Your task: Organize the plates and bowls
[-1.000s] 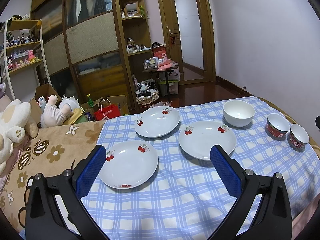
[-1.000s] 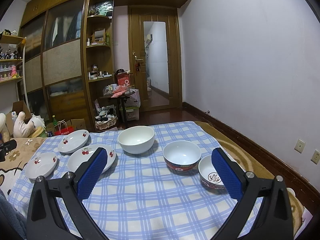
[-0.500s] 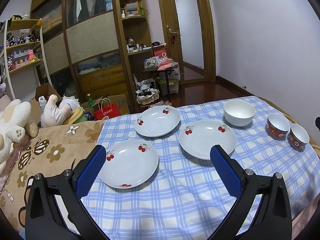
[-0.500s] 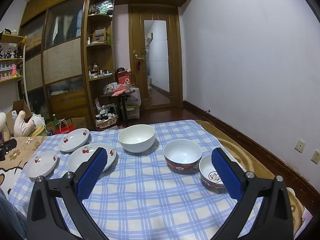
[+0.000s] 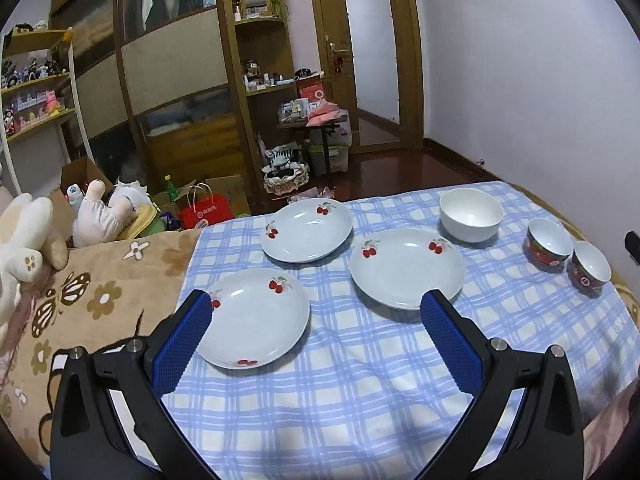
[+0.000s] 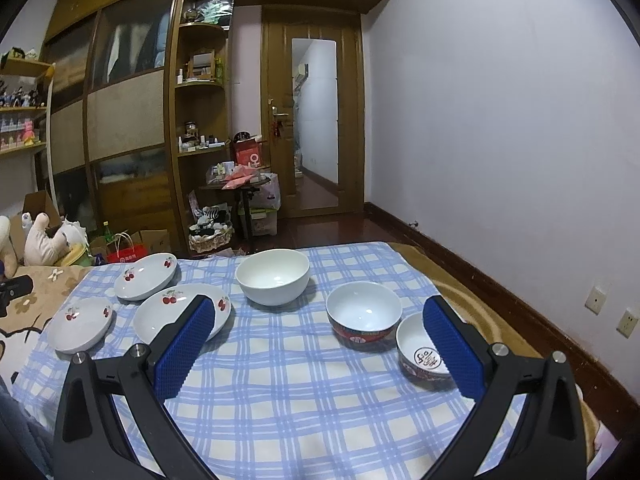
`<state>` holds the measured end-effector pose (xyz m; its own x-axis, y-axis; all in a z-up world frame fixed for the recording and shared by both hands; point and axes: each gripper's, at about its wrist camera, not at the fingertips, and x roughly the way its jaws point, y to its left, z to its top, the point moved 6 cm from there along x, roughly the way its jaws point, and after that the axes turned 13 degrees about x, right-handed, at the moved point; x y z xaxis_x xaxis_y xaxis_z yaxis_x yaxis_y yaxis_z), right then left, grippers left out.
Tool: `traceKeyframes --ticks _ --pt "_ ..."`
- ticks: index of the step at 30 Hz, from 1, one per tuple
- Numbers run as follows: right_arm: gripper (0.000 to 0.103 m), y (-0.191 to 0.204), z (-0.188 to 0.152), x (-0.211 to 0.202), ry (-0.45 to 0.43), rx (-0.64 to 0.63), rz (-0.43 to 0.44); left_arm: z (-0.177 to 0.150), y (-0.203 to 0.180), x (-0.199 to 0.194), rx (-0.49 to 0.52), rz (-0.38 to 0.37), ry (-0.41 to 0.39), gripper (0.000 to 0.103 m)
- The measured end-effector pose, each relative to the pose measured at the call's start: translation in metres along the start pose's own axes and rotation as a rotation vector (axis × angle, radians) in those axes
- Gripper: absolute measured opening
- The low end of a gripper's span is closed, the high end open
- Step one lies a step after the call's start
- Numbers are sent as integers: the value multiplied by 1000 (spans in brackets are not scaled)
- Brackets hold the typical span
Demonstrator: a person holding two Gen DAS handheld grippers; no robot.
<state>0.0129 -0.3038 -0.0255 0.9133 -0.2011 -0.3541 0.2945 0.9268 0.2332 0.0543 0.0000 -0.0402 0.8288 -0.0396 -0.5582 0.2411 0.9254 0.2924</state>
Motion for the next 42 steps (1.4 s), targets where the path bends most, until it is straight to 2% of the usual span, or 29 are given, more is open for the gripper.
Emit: traceKeyframes --ticks 6,14,17,20,24,30,33,38,42 --pt "103 13 9 4 1 -26 9 11 9 8 -6 0 53 102" --pt "103 31 34 20 7 -8 21 42 22 19 -5 25 65 102" --pt "103 39 44 31 12 8 35 56 24 26 24 17 62 102" --pt "103 47 54 40 -26 10 6 70 24 37 62 31 61 102" --pt "103 60 66 55 -25 1 17 84 22 60 71 10 97 102" --pt "103 82 81 81 8 10 82 107 27 97 57 15 128 102" --pt "103 91 85 96 41 6 96 115 32 116 35 -11 143 102" --pt "103 108 82 128 150 7 115 118 38 147 -7 -38 178 102" --pt "103 123 73 144 154 -22 167 113 35 168 4 -61 193 102"
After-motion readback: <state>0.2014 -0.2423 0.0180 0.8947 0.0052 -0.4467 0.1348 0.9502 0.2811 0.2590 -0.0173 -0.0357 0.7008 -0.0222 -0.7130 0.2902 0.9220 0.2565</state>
